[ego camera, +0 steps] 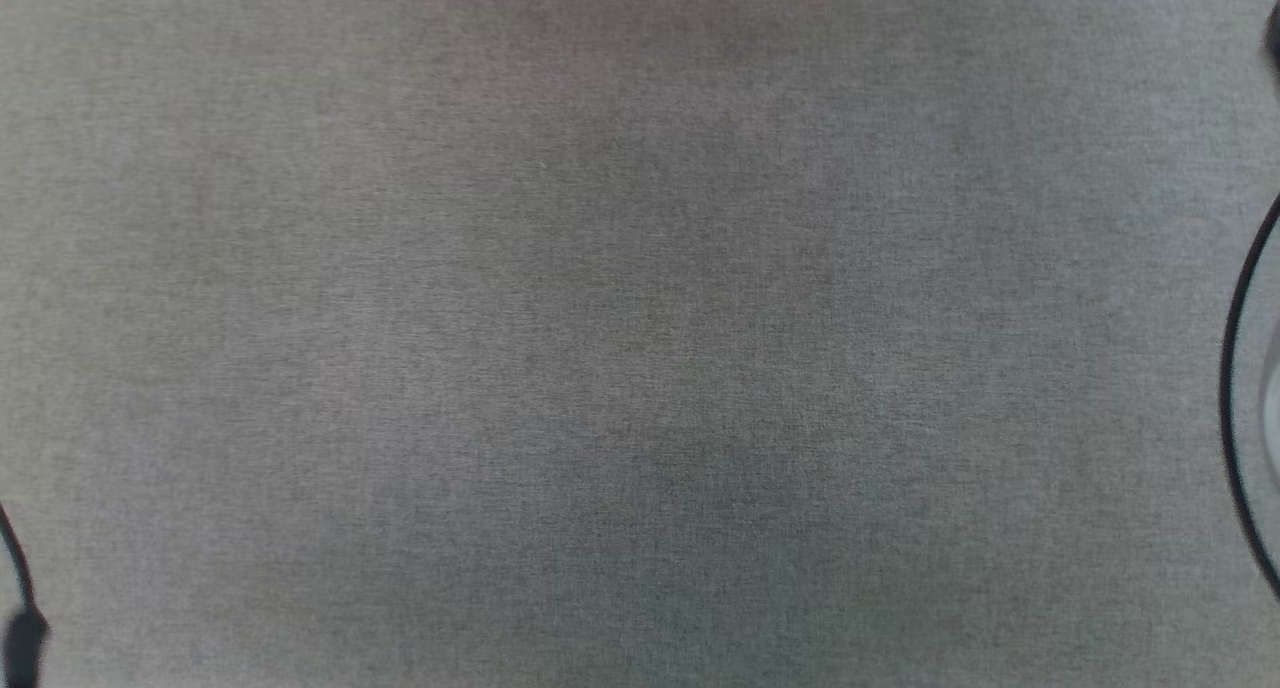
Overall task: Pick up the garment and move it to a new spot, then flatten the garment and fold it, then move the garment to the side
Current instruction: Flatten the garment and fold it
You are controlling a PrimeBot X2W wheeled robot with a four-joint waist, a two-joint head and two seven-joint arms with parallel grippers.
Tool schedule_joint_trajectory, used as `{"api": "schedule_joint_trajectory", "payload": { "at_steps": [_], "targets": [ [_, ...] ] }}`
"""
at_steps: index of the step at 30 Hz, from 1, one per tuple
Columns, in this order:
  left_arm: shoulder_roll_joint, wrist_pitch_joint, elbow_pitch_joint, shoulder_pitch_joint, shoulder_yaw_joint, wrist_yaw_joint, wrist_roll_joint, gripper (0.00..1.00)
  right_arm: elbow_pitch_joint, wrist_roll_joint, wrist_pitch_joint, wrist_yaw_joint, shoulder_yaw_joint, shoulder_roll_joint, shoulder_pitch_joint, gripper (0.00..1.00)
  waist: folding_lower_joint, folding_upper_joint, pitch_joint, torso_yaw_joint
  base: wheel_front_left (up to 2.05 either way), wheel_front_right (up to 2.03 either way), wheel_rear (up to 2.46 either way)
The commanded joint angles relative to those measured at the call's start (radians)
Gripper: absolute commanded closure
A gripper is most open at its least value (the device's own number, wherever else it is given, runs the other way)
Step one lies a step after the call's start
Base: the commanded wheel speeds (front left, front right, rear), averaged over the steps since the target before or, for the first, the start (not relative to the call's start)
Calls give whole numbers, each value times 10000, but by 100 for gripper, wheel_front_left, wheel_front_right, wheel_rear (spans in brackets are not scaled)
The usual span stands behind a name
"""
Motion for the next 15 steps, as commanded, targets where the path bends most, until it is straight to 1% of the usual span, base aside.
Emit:
{"api": "schedule_joint_trajectory", "payload": {
  "at_steps": [1,2,3,5,8,10,11,13,15],
  "targets": [
    [-128,217,331,689,-293,-69,-151,100,475,-174,115,-7,-151,-13,460,100,0,0,-131,103,0,0,0],
    [-128,217,331,689,-293,-69,-151,100,475,-174,115,-7,-151,-13,460,100,0,0,-131,103,0,0,0],
    [-240,520,281,1007,-553,-68,-281,100,629,-163,91,-7,-206,17,590,100,0,0,-186,137,0,0,0],
    [-267,1508,56,1791,-1082,-79,-892,100,1166,-82,303,-7,-200,61,980,100,0,0,-330,205,0,0,0],
    [166,2933,-616,2789,-1772,-70,-1797,100,1912,287,616,-7,-171,103,1485,100,0,0,-566,268,0,0,0],
    [336,3760,-1087,3516,-1975,-72,-2623,100,2233,531,737,-7,-39,151,1800,100,0,0,-743,336,0,0,0],
    [514,4128,-1347,3837,-2209,-73,-2759,100,2380,705,857,-7,18,174,2015,100,0,0,-835,358,0,0,0],
    [708,4717,-1856,4409,-2413,-74,-3389,100,2532,1098,1028,-7,169,193,2434,100,0,0,-1030,436,0,0,0],
    [1020,5289,-2209,4963,-2623,-76,-3770,100,2636,1424,1193,-7,505,260,2868,100,0,0,-1203,473,0,0,0]
  ]
}}
